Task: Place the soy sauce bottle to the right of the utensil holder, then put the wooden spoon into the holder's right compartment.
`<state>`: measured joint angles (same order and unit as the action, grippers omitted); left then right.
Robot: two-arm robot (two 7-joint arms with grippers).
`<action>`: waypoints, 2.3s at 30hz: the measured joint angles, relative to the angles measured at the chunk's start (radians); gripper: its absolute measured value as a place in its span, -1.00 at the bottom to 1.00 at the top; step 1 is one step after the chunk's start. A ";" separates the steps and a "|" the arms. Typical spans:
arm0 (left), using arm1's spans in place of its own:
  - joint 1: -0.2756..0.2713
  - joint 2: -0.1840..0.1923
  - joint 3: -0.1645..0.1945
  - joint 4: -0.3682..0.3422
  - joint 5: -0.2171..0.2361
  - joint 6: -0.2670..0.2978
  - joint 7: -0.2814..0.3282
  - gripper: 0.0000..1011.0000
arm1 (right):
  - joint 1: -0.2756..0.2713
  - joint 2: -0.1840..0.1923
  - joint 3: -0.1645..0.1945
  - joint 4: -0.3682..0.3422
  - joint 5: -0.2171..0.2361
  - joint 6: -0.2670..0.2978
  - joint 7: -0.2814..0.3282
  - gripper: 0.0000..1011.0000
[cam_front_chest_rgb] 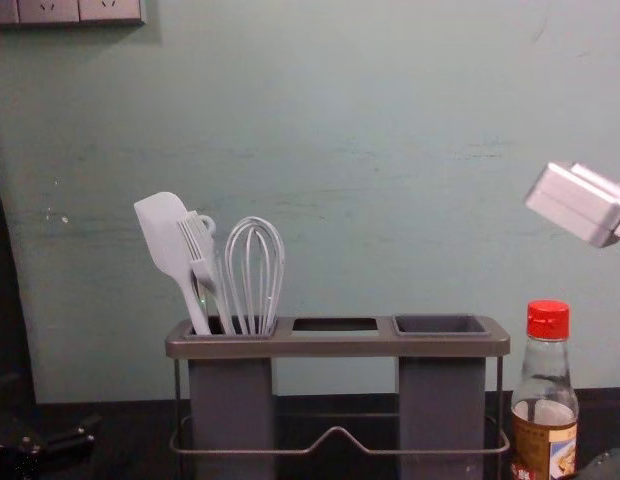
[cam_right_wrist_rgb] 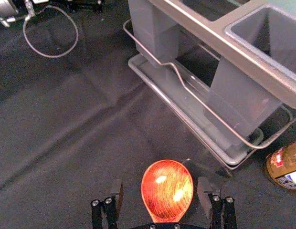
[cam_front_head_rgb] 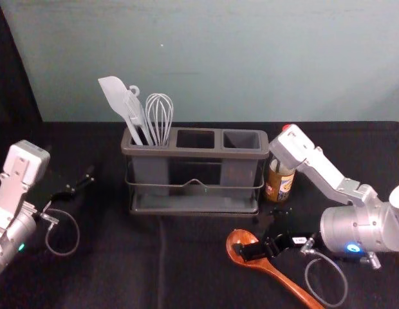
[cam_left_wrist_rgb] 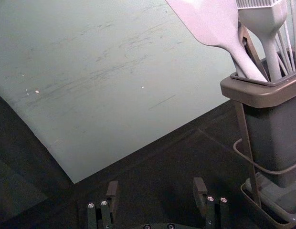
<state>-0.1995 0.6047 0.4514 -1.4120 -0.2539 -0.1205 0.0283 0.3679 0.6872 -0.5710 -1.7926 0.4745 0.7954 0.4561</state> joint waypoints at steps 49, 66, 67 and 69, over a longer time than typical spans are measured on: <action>0.000 0.000 0.000 0.000 0.000 0.000 0.000 1.00 | 0.094 -0.077 -0.097 0.161 -0.083 0.023 0.055 0.98; 0.000 0.000 0.000 0.000 0.000 0.000 0.000 1.00 | 0.097 -0.111 -0.103 0.184 -0.143 0.026 0.057 0.98; 0.000 0.000 0.000 0.000 0.000 0.000 0.000 1.00 | 0.097 -0.115 -0.102 0.189 -0.145 0.025 0.059 0.98; 0.000 0.000 0.000 0.000 0.000 0.000 0.000 1.00 | 0.097 -0.118 -0.100 0.192 -0.148 0.024 0.061 0.98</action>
<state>-0.1995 0.6047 0.4514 -1.4120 -0.2539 -0.1205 0.0283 0.4646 0.5693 -0.6711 -1.6006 0.3262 0.8198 0.5174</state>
